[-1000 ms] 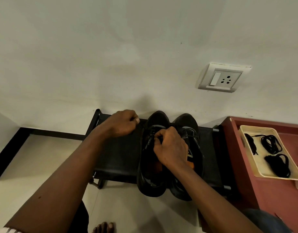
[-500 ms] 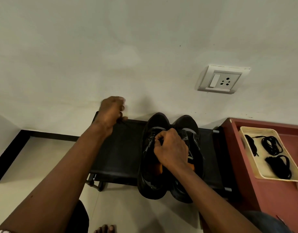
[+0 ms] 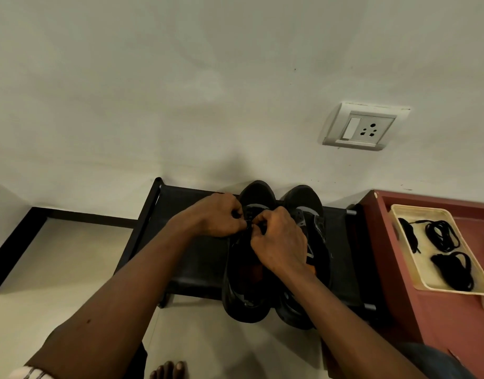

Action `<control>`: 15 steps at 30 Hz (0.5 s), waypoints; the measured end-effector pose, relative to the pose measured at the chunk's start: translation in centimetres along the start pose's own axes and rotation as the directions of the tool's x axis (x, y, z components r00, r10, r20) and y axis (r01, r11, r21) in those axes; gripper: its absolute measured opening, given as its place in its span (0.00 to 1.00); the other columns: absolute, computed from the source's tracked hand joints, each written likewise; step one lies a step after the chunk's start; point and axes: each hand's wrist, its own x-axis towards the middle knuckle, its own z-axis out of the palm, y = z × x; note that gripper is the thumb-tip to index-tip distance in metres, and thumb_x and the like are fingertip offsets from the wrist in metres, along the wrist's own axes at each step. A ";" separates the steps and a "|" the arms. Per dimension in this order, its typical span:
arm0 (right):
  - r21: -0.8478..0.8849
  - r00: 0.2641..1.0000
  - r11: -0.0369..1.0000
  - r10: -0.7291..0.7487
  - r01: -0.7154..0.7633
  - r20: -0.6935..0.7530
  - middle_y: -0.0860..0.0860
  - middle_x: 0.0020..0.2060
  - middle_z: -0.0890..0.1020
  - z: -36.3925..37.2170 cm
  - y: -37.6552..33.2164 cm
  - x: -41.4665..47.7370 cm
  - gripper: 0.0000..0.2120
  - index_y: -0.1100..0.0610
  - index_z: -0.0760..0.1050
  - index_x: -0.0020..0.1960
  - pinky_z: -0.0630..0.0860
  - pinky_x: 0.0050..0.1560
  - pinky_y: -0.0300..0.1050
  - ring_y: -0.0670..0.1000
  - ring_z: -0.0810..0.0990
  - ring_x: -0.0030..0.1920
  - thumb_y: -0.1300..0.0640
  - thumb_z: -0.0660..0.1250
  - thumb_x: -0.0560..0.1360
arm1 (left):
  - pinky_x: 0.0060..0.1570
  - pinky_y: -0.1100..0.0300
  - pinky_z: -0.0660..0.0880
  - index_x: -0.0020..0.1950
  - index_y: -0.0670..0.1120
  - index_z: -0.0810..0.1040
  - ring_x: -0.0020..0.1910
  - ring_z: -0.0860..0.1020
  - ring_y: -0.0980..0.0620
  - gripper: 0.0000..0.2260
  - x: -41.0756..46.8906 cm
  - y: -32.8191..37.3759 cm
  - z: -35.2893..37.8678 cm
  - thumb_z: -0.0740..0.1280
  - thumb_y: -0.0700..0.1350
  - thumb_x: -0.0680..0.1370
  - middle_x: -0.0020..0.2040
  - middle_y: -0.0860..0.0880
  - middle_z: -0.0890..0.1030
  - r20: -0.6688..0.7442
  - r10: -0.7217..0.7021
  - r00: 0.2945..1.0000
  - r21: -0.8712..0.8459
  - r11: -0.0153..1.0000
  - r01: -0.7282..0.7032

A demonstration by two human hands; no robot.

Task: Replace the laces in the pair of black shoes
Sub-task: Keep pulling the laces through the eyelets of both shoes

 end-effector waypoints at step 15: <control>0.011 1.000 1.000 -0.004 0.004 -0.006 0.45 0.57 0.77 -0.3 -0.2 0.0 0.04 0.47 0.81 0.53 0.71 0.46 0.40 0.44 0.78 0.47 0.49 0.70 0.79 | 0.41 0.53 0.80 0.37 0.50 0.77 0.33 0.76 0.60 0.09 -0.8 -3.9 -4.0 0.64 0.52 0.74 0.34 0.59 0.80 -0.662 -0.264 0.702 -0.451 0.888 -0.092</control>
